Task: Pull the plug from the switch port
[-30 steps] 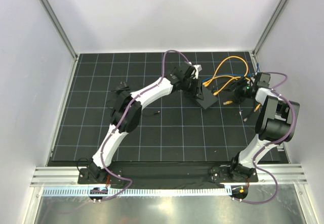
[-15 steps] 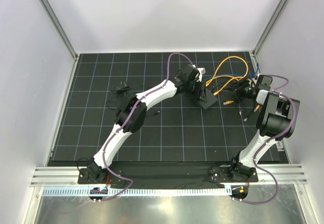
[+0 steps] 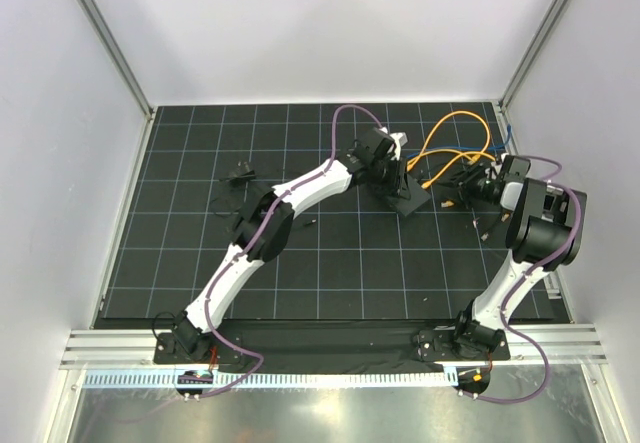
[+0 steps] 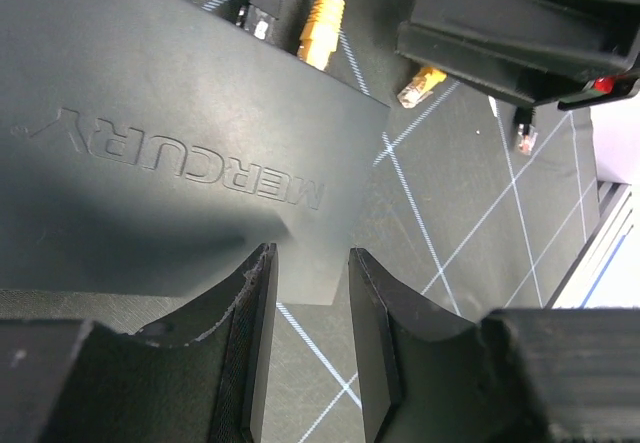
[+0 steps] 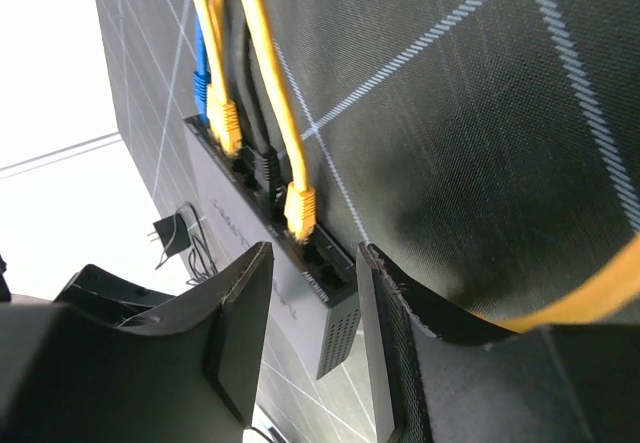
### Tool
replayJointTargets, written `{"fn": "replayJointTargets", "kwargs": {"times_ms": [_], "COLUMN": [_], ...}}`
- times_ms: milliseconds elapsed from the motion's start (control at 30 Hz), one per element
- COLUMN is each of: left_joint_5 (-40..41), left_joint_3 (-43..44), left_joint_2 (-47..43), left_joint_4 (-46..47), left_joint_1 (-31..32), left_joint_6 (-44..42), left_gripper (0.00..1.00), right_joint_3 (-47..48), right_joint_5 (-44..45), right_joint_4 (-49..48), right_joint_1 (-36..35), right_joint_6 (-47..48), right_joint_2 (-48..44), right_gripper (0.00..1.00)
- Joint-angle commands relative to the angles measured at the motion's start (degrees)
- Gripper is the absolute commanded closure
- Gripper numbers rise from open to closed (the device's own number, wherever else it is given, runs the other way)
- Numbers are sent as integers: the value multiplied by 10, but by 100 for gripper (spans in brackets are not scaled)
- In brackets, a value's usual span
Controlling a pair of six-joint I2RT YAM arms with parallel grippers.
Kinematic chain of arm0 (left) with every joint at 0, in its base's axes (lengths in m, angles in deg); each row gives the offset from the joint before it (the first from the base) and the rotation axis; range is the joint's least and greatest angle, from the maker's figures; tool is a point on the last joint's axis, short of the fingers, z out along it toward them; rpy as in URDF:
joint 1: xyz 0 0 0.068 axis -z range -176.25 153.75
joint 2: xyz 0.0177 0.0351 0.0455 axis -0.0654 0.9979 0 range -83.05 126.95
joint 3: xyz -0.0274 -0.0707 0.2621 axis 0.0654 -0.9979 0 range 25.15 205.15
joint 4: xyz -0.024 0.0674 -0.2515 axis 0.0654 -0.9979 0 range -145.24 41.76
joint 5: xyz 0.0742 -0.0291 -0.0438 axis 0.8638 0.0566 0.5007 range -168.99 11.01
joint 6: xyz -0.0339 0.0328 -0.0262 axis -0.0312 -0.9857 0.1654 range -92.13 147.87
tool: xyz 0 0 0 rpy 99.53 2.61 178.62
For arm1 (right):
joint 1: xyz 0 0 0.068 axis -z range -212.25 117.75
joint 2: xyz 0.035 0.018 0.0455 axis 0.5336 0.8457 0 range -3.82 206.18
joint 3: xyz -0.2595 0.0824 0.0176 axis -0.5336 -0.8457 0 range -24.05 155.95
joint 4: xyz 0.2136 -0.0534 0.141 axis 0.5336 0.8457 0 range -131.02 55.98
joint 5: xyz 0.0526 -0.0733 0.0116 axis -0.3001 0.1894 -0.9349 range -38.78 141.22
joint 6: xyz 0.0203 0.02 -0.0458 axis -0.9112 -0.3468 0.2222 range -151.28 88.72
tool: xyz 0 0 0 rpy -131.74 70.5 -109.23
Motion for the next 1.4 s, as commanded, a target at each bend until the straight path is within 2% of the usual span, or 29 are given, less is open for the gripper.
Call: {"fn": "replayJointTargets", "kwargs": {"times_ms": [0,433,933,1100,1367], "left_joint_5": [3,3,-8,-12,-15], "left_joint_3": [9,-6,-15,-17,-20], "left_joint_2": [7,19,24,25,24], "left_joint_4": [27,21,-3,-3,-2], "left_joint_1": [0,-5,-14,-17,-16], "left_joint_6": [7,24,28,32,33], "left_gripper": [62,62,65,65,66], "right_joint_3": [-5,21,15,3,-13], "right_joint_5": [-14,-34,-36,-44,-44], "right_joint_4": [-34,-76,-56,-91,-93], "right_joint_1": [-12,-32,-49,-48,-45], "right_joint_6": [3,-20,5,-16,-11], "right_joint_2": [12,65,71,83,84], "right_gripper": [54,55,59,60,64]}}
